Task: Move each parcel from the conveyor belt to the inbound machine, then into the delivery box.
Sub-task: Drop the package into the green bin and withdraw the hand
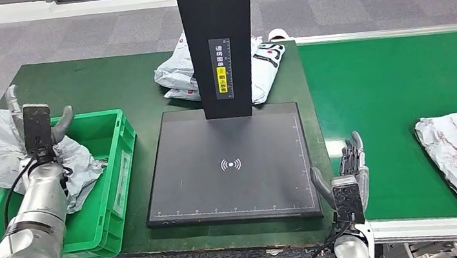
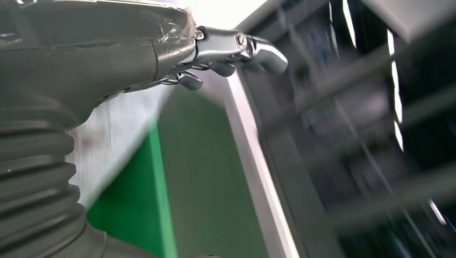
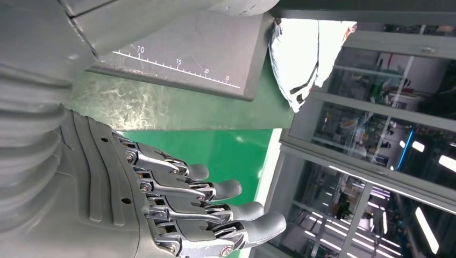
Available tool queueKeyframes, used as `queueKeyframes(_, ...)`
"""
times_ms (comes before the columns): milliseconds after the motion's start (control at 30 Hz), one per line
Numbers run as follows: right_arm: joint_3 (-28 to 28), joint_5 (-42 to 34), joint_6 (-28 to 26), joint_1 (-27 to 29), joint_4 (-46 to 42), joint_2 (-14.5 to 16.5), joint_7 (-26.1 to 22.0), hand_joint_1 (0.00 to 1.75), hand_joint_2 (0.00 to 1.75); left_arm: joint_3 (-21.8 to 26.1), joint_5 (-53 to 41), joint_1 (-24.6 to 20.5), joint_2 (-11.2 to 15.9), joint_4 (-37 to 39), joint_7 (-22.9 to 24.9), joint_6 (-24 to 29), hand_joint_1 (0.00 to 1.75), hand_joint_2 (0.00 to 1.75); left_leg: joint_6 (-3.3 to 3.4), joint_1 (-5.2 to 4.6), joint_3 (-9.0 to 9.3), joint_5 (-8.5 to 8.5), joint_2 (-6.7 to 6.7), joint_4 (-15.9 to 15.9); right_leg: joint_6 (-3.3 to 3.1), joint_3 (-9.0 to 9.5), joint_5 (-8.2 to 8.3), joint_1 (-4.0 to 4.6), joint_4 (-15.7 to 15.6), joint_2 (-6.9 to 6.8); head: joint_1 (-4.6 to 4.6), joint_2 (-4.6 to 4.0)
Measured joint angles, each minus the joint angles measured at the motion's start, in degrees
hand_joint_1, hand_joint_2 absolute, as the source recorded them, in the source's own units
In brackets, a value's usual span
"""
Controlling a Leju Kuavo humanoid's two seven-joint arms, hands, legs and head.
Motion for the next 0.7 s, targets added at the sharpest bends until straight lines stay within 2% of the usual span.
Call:
queueKeyframes(67, 0.0, 0.8, 0.2, -0.3, 0.2, -0.2, 0.2, 0.00, 1.75, -1.5, 2.2, 1.7, -1.9, -1.1, -0.5, -7.0, 0.00, 1.75, 0.00, -0.02, 0.00, 0.00, -0.02, 0.0, 0.00, 0.02, 0.00, -0.03, 0.0, -0.05, -0.01, 0.00)
queueKeyframes(167, 0.0, 2.3, 0.8, -1.6, 0.8, -0.5, 0.9, 0.00, 1.75, -6.4, 6.5, 5.0, -5.2, -3.5, -0.5, -16.5, 0.00, 1.75, 0.03, -0.09, 0.00, 0.00, -0.07, 0.0, 0.03, 0.06, 0.00, -0.10, 0.0, -0.11, 0.01, -0.01)
queueKeyframes(367, 0.0, 3.5, 0.5, -3.9, 2.9, -1.1, 1.1, 0.00, 1.75, -15.9, 12.7, 8.0, -10.4, -6.6, 1.6, -26.2, 0.00, 1.75, 0.11, -0.20, 0.05, -0.02, -0.18, 0.0, 0.14, 0.15, -0.03, -0.21, 0.0, -0.24, -0.01, -0.01)
queueKeyframes(533, 0.0, 3.8, -0.6, -4.7, 4.4, -1.6, 1.4, 0.00, 1.75, -23.4, 15.8, 10.0, -14.2, -7.4, 3.5, -29.1, 0.00, 1.75, 0.14, -0.19, 0.02, -0.01, -0.19, 0.0, 0.15, 0.14, -0.01, -0.20, 0.0, -0.27, 0.00, -0.01)
queueKeyframes(700, 0.0, 3.2, -1.1, -5.4, 6.1, -2.3, 1.4, 0.00, 1.75, -29.3, 17.7, 10.2, -15.8, -7.6, 4.1, -29.1, 0.00, 1.75, 0.14, -0.19, 0.01, -0.01, -0.18, 0.0, 0.15, 0.12, -0.01, -0.20, 0.0, -0.27, -0.01, 0.00)
